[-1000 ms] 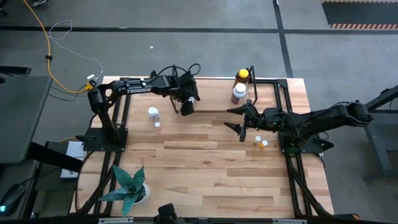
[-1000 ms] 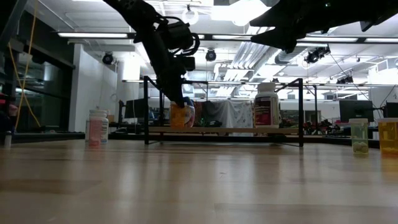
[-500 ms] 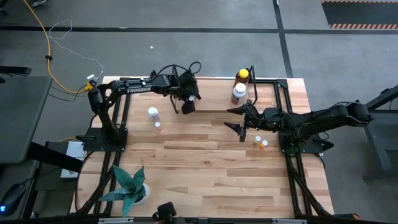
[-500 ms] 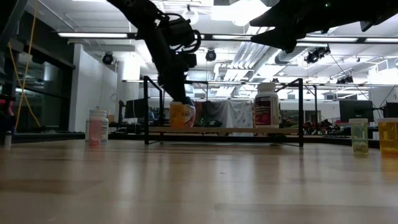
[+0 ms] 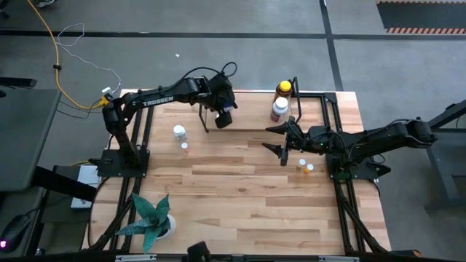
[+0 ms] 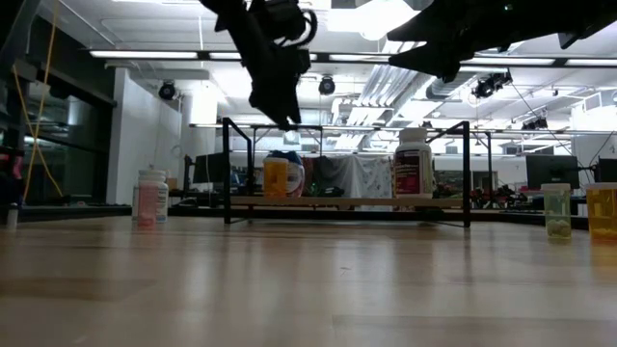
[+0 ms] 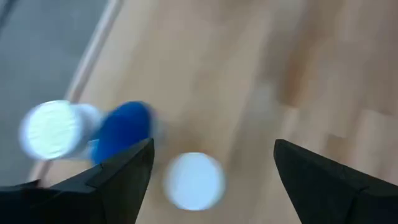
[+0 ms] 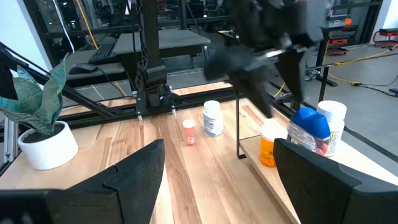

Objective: Pick and place medicine bottles onto shelf by color
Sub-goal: Put the small light yellow pill bottle on the shelf

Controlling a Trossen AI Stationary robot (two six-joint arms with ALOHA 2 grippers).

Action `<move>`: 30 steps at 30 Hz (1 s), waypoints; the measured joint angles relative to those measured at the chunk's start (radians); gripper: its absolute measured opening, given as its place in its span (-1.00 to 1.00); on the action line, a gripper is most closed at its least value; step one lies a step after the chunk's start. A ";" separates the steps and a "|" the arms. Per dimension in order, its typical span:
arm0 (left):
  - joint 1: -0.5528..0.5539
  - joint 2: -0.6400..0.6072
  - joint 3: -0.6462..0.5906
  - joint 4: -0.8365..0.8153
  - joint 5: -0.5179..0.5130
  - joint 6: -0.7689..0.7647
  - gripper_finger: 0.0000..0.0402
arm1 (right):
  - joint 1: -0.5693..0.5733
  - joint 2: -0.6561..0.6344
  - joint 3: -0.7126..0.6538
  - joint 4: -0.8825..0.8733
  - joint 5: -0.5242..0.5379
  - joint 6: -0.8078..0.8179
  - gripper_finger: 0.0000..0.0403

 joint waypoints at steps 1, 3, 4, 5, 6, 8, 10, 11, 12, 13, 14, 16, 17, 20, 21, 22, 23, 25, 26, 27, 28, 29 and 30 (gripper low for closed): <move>-0.009 -0.010 -0.001 -0.002 0.032 0.001 0.60 | 0.000 0.000 0.000 0.000 0.000 0.000 0.45; -0.033 -0.033 -0.009 0.002 0.108 0.005 0.60 | 0.000 0.000 0.000 0.000 0.000 0.000 0.45; -0.048 -0.047 -0.021 0.015 0.151 0.010 0.60 | 0.000 0.000 0.000 0.000 0.000 0.000 0.45; -0.062 -0.063 -0.039 0.036 0.192 0.017 0.60 | 0.000 0.000 0.000 0.000 0.000 0.000 0.45; -0.080 -0.086 -0.065 0.068 0.232 0.021 0.60 | 0.000 0.000 0.000 0.000 0.000 0.000 0.45; -0.116 -0.141 -0.132 0.164 0.292 0.021 0.60 | 0.000 0.000 0.000 0.000 0.000 0.000 0.45; -0.153 -0.211 -0.221 0.277 0.315 0.021 0.60 | 0.000 0.000 0.000 0.000 0.000 0.000 0.45; -0.173 -0.249 -0.271 0.327 0.310 0.020 0.60 | 0.000 0.000 0.000 0.000 0.000 0.000 0.45; -0.192 -0.288 -0.322 0.377 0.300 0.012 0.60 | 0.000 0.000 0.000 0.000 0.000 0.000 0.45; -0.209 -0.327 -0.377 0.434 0.287 0.004 0.60 | 0.000 0.000 0.000 0.000 0.000 0.000 0.45; -0.225 -0.370 -0.435 0.487 0.272 -0.007 0.60 | 0.000 0.000 0.000 0.000 0.000 0.000 0.45; -0.258 -0.465 -0.560 0.618 0.230 -0.038 0.60 | 0.000 0.000 0.000 0.000 0.000 0.000 0.45; -0.274 -0.514 -0.626 0.693 0.212 -0.053 0.60 | 0.000 0.000 0.000 0.000 0.000 0.000 0.45; -0.324 -0.658 -0.835 0.947 0.131 -0.103 0.60 | 0.000 0.000 0.000 0.000 0.000 0.000 0.45; -0.340 -0.698 -0.902 1.040 0.095 -0.118 0.60 | 0.000 0.000 0.000 0.001 0.000 0.000 0.45; -0.355 -0.735 -0.967 1.127 0.054 -0.134 0.60 | 0.000 0.000 0.000 0.002 0.000 0.000 0.45; -0.368 -0.768 -1.022 1.201 0.011 -0.150 0.60 | 0.000 0.000 0.000 0.003 0.000 0.000 0.45; -0.388 -0.825 -1.117 1.311 -0.067 -0.163 0.60 | 0.000 0.000 0.000 0.004 0.000 0.000 0.45; -0.395 -0.846 -1.150 1.345 -0.097 -0.163 0.60 | 0.000 0.000 0.000 0.004 0.000 0.000 0.45; -0.401 -0.869 -1.181 1.372 -0.119 -0.162 0.60 | 0.000 0.000 0.000 0.004 0.000 0.000 0.45; -0.404 -0.886 -1.204 1.385 -0.137 -0.154 0.60 | 0.000 0.000 0.000 0.004 0.000 0.000 0.45; -0.405 -0.898 -1.215 1.392 -0.149 -0.149 0.60 | 0.000 0.000 0.000 0.004 0.000 0.000 0.45; -0.405 -0.912 -1.225 1.391 -0.162 -0.147 0.60 | 0.000 0.000 0.000 0.005 0.000 0.000 0.45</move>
